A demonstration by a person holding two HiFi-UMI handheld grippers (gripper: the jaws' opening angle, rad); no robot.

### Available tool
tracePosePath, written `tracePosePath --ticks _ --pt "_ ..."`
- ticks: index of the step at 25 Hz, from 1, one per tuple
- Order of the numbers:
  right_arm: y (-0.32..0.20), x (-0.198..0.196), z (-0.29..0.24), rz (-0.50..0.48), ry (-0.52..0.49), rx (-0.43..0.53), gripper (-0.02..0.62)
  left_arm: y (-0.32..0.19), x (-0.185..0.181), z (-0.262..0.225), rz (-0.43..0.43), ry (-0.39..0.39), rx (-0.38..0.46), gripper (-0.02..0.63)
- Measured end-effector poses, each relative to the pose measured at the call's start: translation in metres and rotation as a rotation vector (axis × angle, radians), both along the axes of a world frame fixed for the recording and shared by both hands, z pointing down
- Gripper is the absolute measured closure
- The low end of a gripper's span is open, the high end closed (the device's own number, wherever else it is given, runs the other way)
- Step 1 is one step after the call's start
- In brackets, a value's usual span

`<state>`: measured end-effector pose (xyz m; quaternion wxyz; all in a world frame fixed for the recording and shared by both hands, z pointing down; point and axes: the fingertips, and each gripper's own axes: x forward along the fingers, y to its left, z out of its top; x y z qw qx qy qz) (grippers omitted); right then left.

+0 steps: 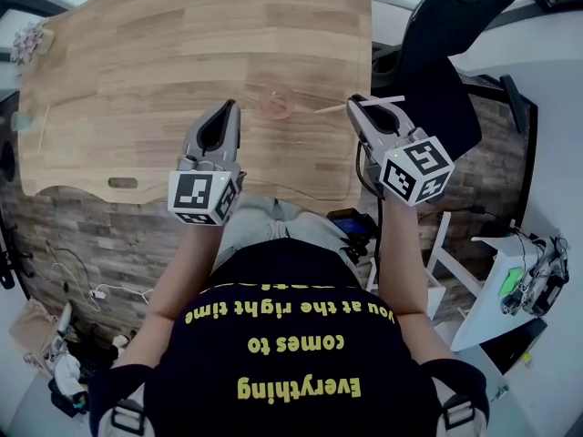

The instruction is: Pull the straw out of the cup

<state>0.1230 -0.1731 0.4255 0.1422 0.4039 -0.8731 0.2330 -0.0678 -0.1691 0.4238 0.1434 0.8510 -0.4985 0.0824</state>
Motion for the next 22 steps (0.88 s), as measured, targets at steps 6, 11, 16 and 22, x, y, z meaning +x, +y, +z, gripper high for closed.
tracePosePath --ticks 6,11,16,22 --pt "0.004 -0.009 0.020 -0.042 0.030 -0.066 0.557 -0.002 -0.007 0.009 0.003 -0.006 -0.020 0.606" --pt "0.010 -0.019 0.034 -0.093 0.043 -0.130 0.557 -0.004 -0.011 0.014 0.003 -0.009 -0.033 0.606" --pt "0.018 -0.024 0.051 -0.142 0.059 -0.210 0.557 -0.005 -0.011 0.018 0.003 -0.008 -0.043 0.606" --pt "0.028 -0.029 0.069 -0.197 0.073 -0.297 0.558 -0.005 -0.007 0.023 0.006 -0.009 -0.052 0.606"
